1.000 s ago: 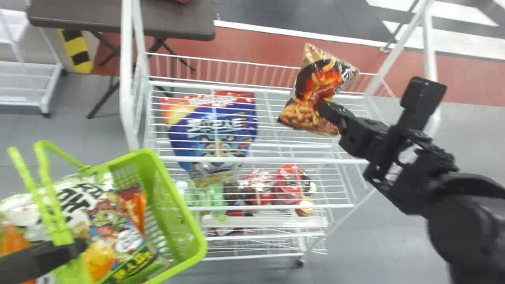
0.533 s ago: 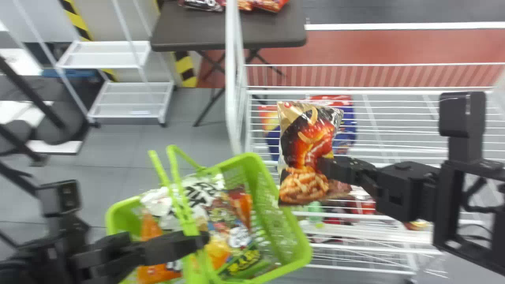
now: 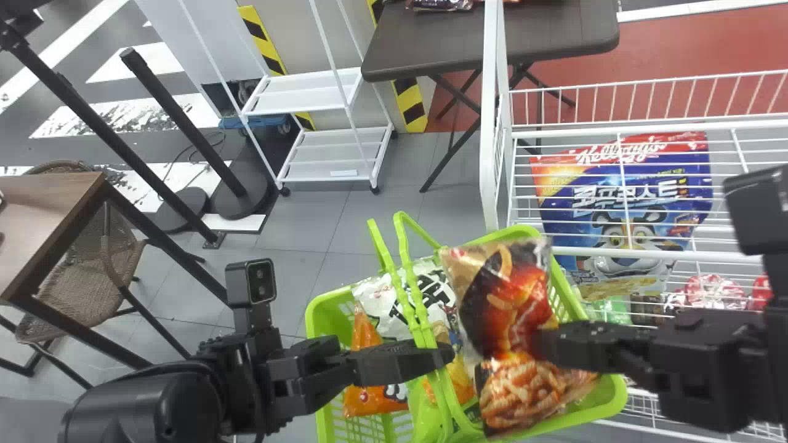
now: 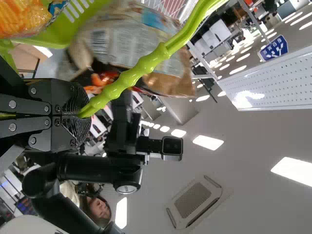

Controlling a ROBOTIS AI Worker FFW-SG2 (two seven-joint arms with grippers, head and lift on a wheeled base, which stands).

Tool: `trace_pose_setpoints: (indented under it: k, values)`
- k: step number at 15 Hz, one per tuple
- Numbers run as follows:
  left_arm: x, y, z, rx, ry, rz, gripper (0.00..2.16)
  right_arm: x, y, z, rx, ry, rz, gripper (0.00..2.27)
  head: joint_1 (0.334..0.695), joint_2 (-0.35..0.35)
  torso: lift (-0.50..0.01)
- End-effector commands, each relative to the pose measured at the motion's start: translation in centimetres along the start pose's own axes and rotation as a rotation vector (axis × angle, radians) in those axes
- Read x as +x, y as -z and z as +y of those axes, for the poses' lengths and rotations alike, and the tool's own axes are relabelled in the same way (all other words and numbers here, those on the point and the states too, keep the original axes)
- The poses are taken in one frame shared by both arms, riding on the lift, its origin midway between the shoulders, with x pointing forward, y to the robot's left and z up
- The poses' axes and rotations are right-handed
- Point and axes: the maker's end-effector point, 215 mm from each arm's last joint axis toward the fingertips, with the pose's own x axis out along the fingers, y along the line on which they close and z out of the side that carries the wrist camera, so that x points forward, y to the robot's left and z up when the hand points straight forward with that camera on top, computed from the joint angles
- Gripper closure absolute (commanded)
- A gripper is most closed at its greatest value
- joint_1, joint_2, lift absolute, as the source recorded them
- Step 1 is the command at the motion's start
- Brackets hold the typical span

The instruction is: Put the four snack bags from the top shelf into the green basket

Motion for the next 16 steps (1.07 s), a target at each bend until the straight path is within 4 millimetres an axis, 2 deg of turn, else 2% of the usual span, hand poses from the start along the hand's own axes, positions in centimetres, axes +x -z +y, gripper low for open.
trace_pose_setpoints:
  k: [1, 3, 4, 5, 6, 7, 9, 10, 12, 13, 14, 15, 16]
  values:
    - [0.2, -0.2, -0.6, -0.006, 0.026, -0.009, 2.15, 1.9, 2.4, -1.0, 0.023, 0.012, 0.081, 2.25, 0.695, 0.35, -0.004]
    - [0.3, -0.2, -0.7, -0.01, 0.033, -0.012, 2.15, 3.3, 3.4, -3.3, 0.022, 0.06, 0.135, 2.16, 0.695, 0.35, -0.004]
    - [0.4, -0.2, -0.7, -0.012, 0.035, -0.014, 2.15, 3.7, 3.3, -4.4, 0.011, 0.098, 0.131, 1.94, 0.695, 0.35, -0.004]
    - [0.2, -0.2, -0.7, -0.012, 0.032, -0.016, 2.15, 3.8, 3.2, -5.2, 0.001, 0.132, 0.129, 1.41, 0.695, 0.35, -0.004]
    - [0.1, -0.2, -0.7, -0.013, 0.03, -0.018, 2.15, 3.7, 3.0, -5.6, -0.006, 0.144, 0.128, 0.31, 0.695, 0.35, -0.004]
    - [0.0, -0.2, -0.7, -0.015, 0.03, -0.022, 2.15, 3.6, 2.7, -5.4, -0.006, 0.128, 0.12, 0.0, 0.695, 0.35, -0.004]
    - [0.1, -0.1, -0.8, -0.016, 0.033, -0.024, 2.15, 3.3, 0.5, -4.1, 0.0, 0.053, 0.045, 0.0, 0.695, 0.35, -0.004]
    - [0.1, 0.0, -0.8, -0.019, 0.032, -0.023, 2.15, 3.0, -1.6, -3.7, -0.002, 0.023, -0.03, 0.01, 0.695, 0.35, -0.004]
    - [0.1, 0.3, -0.8, -0.025, 0.032, -0.022, 2.15, 0.7, -6.4, -4.0, -0.041, 0.033, -0.185, 0.02, 0.695, 0.35, -0.004]
    - [-0.1, 0.5, -0.8, -0.031, 0.028, -0.025, 2.15, -1.0, -8.8, -4.9, -0.056, 0.06, -0.268, 0.02, 0.695, 0.35, -0.004]
    - [-0.4, 0.7, -0.8, -0.035, 0.021, -0.027, 2.15, -2.0, -9.7, -6.4, -0.058, 0.103, -0.318, 0.02, 0.695, 0.35, -0.004]
    - [-0.7, 0.8, -0.7, -0.041, 0.015, -0.032, 2.15, -3.7, -10.9, -8.8, -0.078, 0.175, -0.395, 0.02, 0.695, 0.34, -0.004]
    - [-1.1, 1.0, -0.8, -0.048, 0.008, -0.041, 2.15, -5.4, -11.8, -11.6, -0.12, 0.285, -0.481, 0.02, 0.695, 0.291, -0.004]
